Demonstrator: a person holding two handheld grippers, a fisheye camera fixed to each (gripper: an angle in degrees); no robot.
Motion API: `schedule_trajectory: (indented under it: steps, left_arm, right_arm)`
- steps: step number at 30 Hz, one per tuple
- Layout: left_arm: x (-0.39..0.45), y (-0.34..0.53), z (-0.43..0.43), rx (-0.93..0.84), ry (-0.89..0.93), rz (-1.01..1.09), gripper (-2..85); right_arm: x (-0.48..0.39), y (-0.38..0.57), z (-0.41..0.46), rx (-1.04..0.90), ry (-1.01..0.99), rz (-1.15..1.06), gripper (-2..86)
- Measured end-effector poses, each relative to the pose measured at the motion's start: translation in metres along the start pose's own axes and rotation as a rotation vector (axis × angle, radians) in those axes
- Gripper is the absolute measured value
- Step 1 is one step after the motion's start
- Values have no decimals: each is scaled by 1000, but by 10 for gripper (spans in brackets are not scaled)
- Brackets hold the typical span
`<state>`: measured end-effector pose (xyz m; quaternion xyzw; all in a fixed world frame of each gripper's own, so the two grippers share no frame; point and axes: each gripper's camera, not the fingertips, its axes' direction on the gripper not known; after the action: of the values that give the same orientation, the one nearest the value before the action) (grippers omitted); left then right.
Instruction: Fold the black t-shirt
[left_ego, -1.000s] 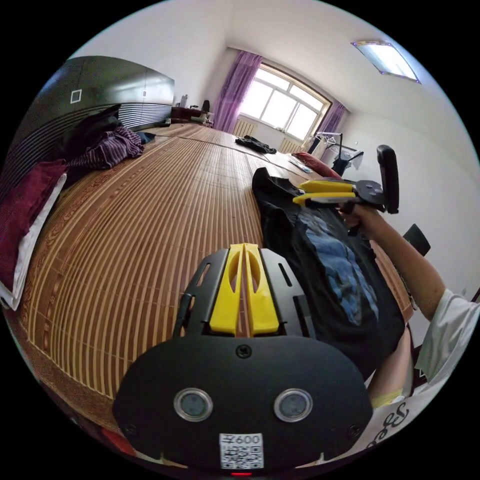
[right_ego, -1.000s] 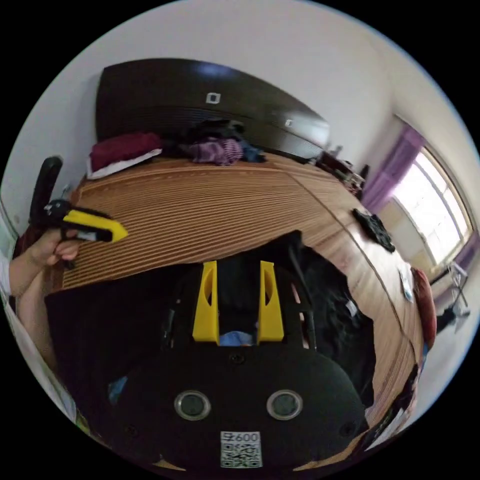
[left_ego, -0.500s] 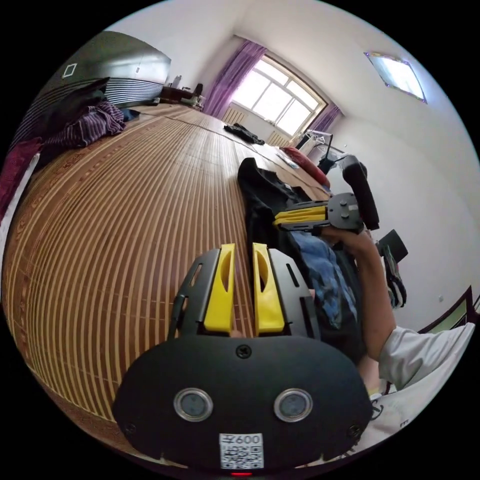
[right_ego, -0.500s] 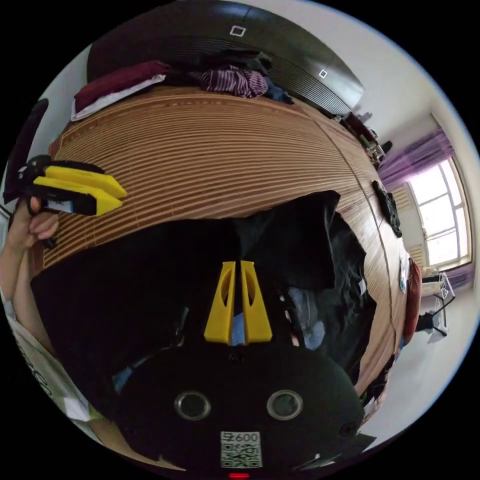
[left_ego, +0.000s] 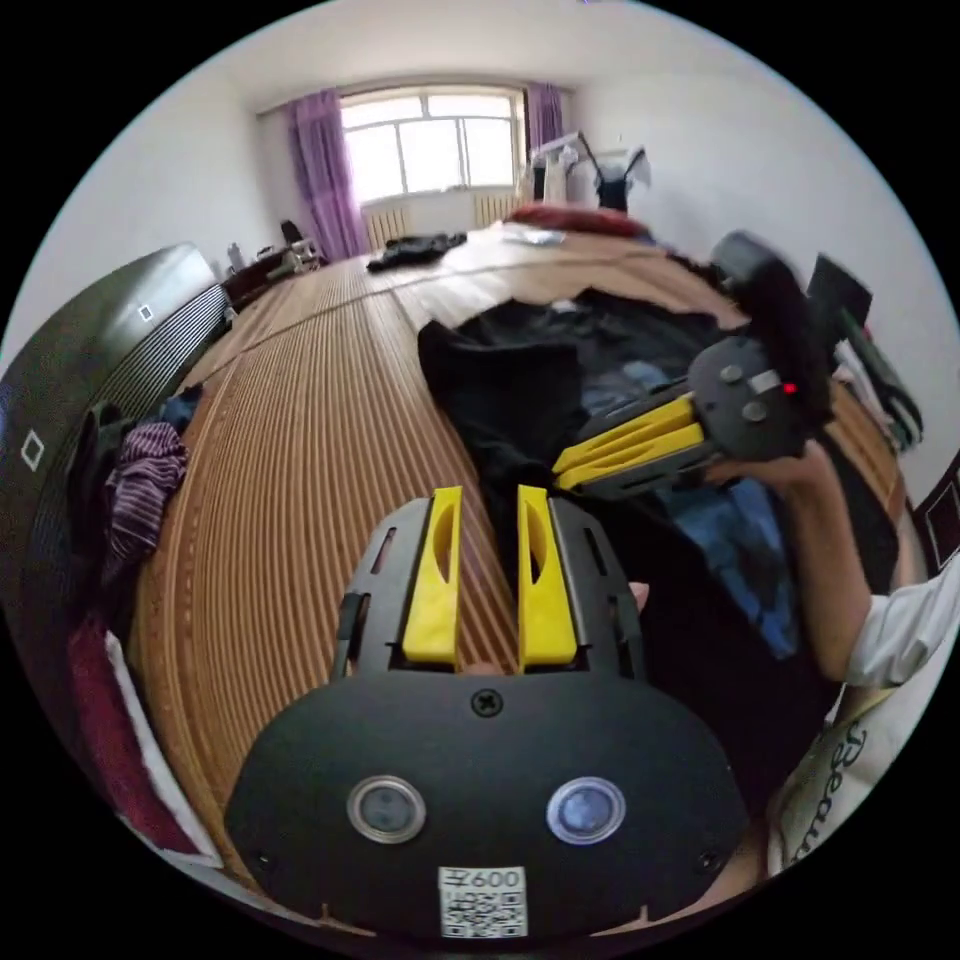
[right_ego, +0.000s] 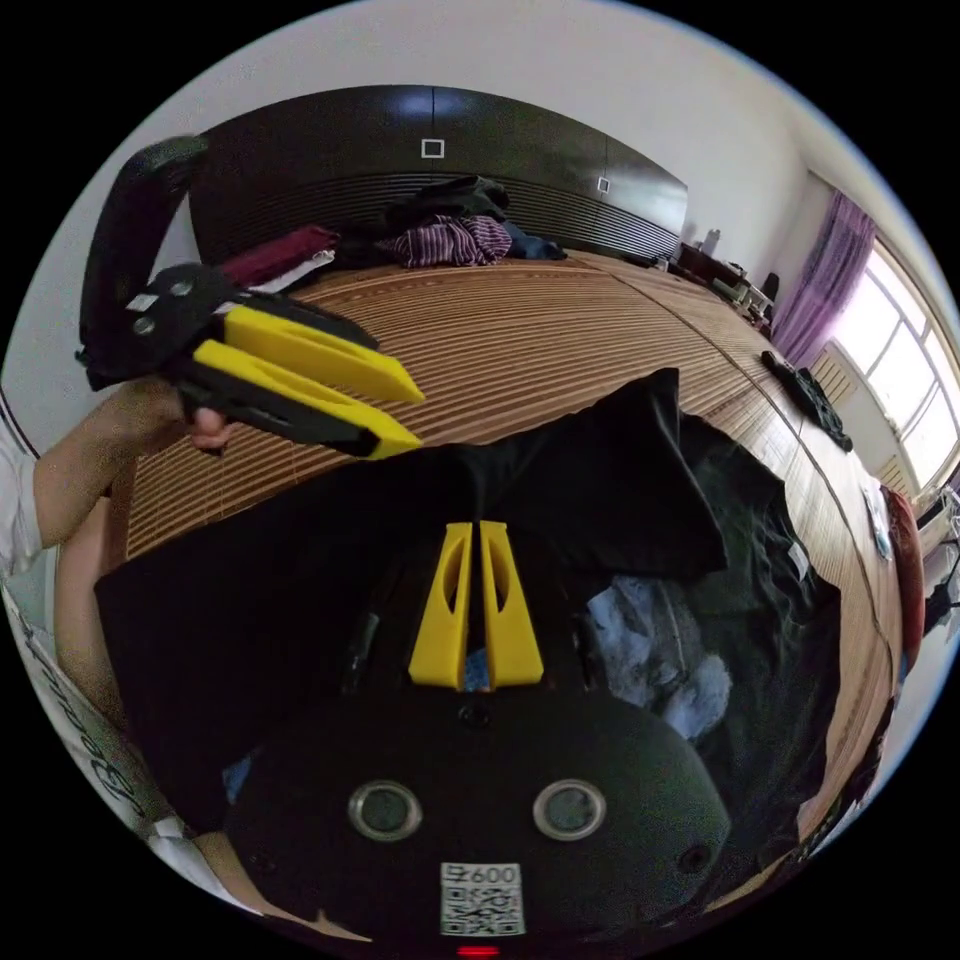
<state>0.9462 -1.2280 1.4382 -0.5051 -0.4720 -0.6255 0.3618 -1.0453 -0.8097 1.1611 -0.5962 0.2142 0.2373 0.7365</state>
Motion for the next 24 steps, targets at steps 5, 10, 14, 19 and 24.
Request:
schedule_trajectory:
  steps: [5,10,14,19,24]
  left_arm:
    - [-22,-89,-67,-38,212,104,120]
    - [-35,-125,-184,2,195,187,93]
    - [-37,-157,-288,31,107,162,38]
    - [-24,-208,-388,3,-21,238,17]
    - [-164,-270,-485,-17,293,69,17]
  right_arm:
    - [15,11,-1,5,-14,8,-8]
    - [28,20,-2,9,-23,15,-4]
    - [33,25,-3,-1,0,0,-8]
    - [49,35,-7,13,-26,16,-9]
    - [54,41,-6,4,2,-10,-9]
